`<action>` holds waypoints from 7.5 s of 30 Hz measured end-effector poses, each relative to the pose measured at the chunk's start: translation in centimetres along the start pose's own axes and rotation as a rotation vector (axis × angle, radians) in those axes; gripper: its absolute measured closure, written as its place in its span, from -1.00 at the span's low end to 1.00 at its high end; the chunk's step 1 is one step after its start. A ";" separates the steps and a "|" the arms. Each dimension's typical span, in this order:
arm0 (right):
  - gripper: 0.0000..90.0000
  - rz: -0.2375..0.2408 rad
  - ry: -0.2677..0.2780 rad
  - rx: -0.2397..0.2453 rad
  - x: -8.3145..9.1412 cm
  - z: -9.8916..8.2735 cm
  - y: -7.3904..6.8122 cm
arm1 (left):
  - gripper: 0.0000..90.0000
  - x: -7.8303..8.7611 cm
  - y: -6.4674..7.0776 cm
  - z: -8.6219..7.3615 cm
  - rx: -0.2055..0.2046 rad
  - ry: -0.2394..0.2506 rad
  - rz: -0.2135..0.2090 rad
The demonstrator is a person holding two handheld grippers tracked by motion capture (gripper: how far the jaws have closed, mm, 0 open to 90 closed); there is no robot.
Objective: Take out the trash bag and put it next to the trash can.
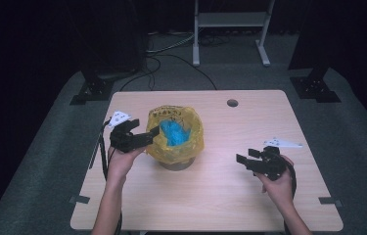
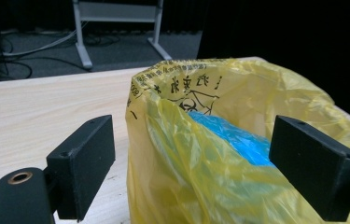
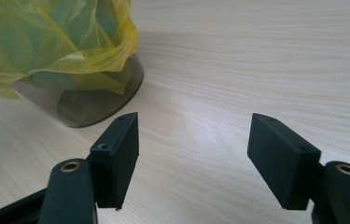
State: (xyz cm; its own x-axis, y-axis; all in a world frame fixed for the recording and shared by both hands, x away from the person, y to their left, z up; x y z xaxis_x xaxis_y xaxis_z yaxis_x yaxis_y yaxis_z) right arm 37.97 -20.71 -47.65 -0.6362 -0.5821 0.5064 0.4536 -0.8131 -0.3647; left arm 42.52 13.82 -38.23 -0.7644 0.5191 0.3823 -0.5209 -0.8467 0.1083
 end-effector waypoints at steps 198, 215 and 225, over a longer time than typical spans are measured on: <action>1.00 0.343 0.013 0.038 -5.6 17.0 -19.1 | -0.82 4.8 -1.0 -0.2 0.061 0.224 -0.085; 1.00 0.333 0.076 0.043 -2.7 20.3 -19.2 | -0.82 4.2 -1.2 -0.4 0.074 0.210 -0.093; 1.00 0.308 0.121 0.051 -0.6 21.9 -18.5 | -0.82 4.1 -1.0 -0.3 0.070 0.213 -0.105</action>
State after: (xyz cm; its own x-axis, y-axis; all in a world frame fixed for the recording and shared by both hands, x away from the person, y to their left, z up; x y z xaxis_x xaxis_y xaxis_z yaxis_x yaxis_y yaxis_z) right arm 43.63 -5.40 -24.11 -0.5322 -0.7988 0.2806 0.6652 -0.5995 -0.4450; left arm 39.80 16.85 -37.00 -0.7742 0.6113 0.1641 -0.5797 -0.7889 0.2038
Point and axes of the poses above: each handheld gripper's, and its own axes: x roughly backward along the jaws, z roughly out of its top, y roughly to its right, the point moved 8 cm from there along -x, roughly forward along the jaws, and after that the axes turned 3 degrees about -x, right-handed, at the moved point
